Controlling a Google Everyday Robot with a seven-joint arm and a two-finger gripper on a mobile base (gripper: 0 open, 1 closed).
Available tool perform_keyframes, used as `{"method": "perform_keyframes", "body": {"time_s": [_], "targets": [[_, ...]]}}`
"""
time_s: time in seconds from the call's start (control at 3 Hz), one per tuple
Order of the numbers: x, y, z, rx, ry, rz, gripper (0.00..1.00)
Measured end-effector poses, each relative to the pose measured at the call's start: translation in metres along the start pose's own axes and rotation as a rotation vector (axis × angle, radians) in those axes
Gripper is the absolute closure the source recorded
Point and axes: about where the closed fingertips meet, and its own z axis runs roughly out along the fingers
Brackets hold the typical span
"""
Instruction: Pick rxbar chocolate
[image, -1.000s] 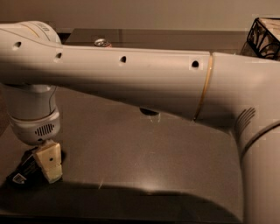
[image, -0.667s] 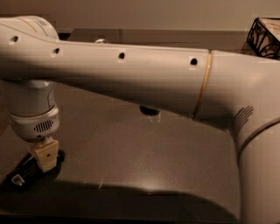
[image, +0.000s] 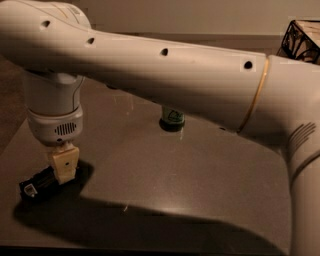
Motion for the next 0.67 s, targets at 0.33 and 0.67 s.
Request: {"method": "perform_keyframes", "body": {"time_s": [0.33, 0.67], "targets": [[0.03, -0.003, -0.029, 0.047, -0.026, 0.071, 1.0], [0.055, -0.002, -0.07, 0.114, -0.039, 0.12, 1.0]]}}
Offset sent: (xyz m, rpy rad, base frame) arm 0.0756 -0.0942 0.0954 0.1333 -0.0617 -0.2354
